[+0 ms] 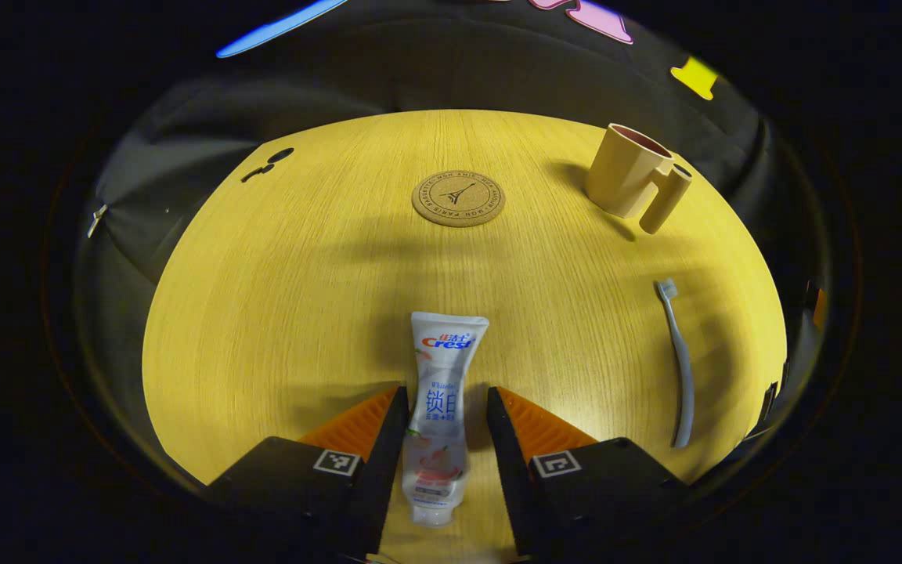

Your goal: Put the toothbrush and toothpaste on the desktop into the cup, then pick up the cup and place it on the coaster on the desktop.

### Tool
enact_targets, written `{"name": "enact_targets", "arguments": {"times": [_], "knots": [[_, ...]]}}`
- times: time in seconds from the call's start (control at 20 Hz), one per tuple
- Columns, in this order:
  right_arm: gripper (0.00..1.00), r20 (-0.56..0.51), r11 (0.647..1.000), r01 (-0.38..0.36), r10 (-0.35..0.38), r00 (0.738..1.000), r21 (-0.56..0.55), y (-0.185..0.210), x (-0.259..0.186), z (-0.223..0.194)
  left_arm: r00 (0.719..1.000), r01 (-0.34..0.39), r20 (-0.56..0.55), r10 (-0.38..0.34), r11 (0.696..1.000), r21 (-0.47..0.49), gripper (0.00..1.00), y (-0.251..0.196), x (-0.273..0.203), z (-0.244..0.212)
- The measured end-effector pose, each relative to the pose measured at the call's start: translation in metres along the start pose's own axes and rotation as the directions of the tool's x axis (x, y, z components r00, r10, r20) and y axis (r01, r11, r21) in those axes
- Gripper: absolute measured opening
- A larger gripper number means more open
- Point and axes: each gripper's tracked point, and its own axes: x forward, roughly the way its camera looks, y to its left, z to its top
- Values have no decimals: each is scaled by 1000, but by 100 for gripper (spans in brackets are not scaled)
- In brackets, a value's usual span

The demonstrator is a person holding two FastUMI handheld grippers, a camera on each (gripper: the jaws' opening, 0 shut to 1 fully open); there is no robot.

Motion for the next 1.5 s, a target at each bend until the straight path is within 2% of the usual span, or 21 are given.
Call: {"name": "enact_targets", "arguments": {"times": [0.05,0.1,0.15,0.25,0.35,0.45,0.7,0.95,1.3,1.35,1.4,1.45,1.5], "knots": [[99,-15,1000,-7,7,1000,5,3,2,-2,1000,0,2,1,1000,-9,63,4,0,0],[99,-29,1000,-10,10,1000,1,6,7,-6,1000,0,-4,0,1000,-23,48,5,-4,0],[98,-52,1000,-9,8,999,-7,7,12,-12,1000,-2,1,2,1000,-24,43,3,1,0],[99,-86,1000,-14,13,996,-7,12,18,-22,1000,-4,10,4,1000,-4,43,2,2,1],[99,-122,1000,-24,25,992,4,23,25,-33,1000,-6,24,6,1000,-2,31,1,3,3],[99,-143,1000,-26,28,989,16,30,31,-41,1000,8,27,-7,1000,-8,26,-1,2,3],[99,-187,1000,-13,18,982,28,45,49,-51,994,45,103,-42,998,-31,23,0,-24,6],[99,-217,999,36,-34,976,7,44,77,-53,983,89,165,-76,993,-71,23,6,-71,0],[98,-342,995,92,-98,934,-36,40,114,-87,973,43,230,-18,994,-105,23,41,-116,-20],[98,-353,993,104,-116,929,-53,38,117,-91,972,35,233,-8,993,-111,28,44,-120,-24],[97,-365,992,106,-122,923,-65,38,120,-97,972,28,235,0,993,-116,28,47,-123,-27],[96,-379,992,106,-126,917,-73,40,121,-102,973,21,231,8,992,-122,23,50,-124,-32],[91,-394,992,105,-127,911,-77,42,121,-106,974,18,226,11,992,-127,23,52,-124,-36]]}}
